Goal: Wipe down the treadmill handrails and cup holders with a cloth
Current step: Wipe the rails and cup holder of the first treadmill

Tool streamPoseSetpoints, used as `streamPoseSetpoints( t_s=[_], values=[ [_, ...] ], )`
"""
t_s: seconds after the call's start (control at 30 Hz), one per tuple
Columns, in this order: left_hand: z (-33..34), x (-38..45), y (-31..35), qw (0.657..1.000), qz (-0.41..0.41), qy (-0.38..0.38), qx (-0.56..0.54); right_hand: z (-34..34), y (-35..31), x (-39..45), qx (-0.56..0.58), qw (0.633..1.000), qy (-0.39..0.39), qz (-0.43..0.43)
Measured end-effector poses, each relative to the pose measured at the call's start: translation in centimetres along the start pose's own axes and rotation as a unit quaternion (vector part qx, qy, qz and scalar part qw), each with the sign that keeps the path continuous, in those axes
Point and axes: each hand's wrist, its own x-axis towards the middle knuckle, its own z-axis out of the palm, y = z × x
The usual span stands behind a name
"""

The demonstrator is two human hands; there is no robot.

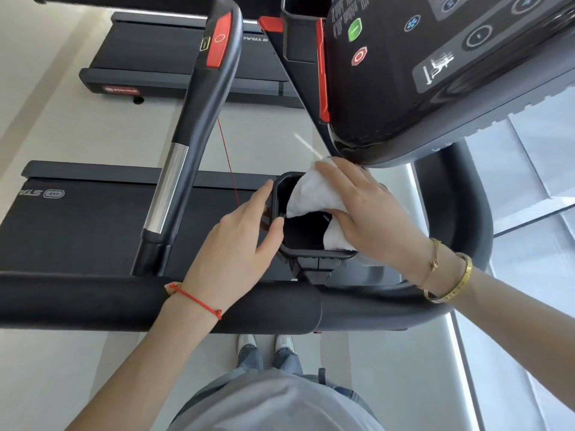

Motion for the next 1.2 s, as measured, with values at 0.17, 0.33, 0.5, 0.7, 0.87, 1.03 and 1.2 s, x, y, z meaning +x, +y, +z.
streamPoseSetpoints(
  t_s=[0.17,0.33,0.5,0.7,0.87,1.03,1.2],
  values=[
    [0.0,0.0,0.0,1.000,-0.002,-0.006,-0.003,0.2,-0.5,2.7,-0.088,0.990,-0.051,-0.099],
    [0.0,0.0,-0.1,1.000,-0.003,-0.008,-0.003,-0.1,-0.4,6.5,-0.074,0.984,-0.109,-0.123],
    [0.1,0.0,-0.2,1.000,-0.005,-0.001,-0.007,0.1,0.1,5.5,-0.141,0.977,-0.127,-0.093],
    [0.1,-0.1,-0.2,1.000,-0.002,0.008,-0.006,-0.4,0.5,5.1,-0.134,0.977,-0.152,-0.073],
    [0.1,0.0,-0.3,1.000,0.004,0.008,-0.004,0.5,-0.4,5.8,-0.172,0.975,-0.095,-0.101],
    [0.0,-0.1,-0.3,1.000,0.002,0.002,-0.003,0.2,1.2,2.8,0.002,0.995,-0.078,-0.057],
    [0.1,0.0,-0.4,1.000,0.005,0.000,0.003,0.9,0.4,-0.3,0.114,0.993,-0.010,0.023]
  ],
)
